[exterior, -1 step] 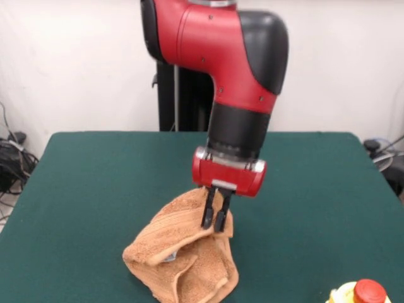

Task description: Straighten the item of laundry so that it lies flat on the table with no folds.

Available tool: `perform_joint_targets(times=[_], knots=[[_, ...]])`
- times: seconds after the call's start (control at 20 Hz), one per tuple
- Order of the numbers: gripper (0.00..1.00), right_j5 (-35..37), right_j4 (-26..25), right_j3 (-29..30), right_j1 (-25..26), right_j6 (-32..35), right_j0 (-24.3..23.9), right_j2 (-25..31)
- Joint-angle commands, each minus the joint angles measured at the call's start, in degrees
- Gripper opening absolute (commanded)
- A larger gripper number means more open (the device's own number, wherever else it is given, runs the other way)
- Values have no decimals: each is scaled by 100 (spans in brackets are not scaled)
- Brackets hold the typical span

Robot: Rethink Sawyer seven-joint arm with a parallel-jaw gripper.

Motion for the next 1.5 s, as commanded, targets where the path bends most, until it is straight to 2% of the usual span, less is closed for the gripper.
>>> perform_joint_targets(times=[0.05, 0.35, 0.5, 0.7, 1.0, 1.5], knots=[[0, 1896, 164, 585, -1444, 1116, 482, -284], [0, 2066, 106, 590, -1643, 1084, 421, -274], [0, 2524, 59, 423, -1852, 1155, 594, -516], [0, 2867, 115, 358, -2027, 1237, 596, -559], [0, 2871, 368, 700, -2374, 1590, 702, -608], [0, 4127, 582, 662, -3074, 1995, 1111, -1051]])
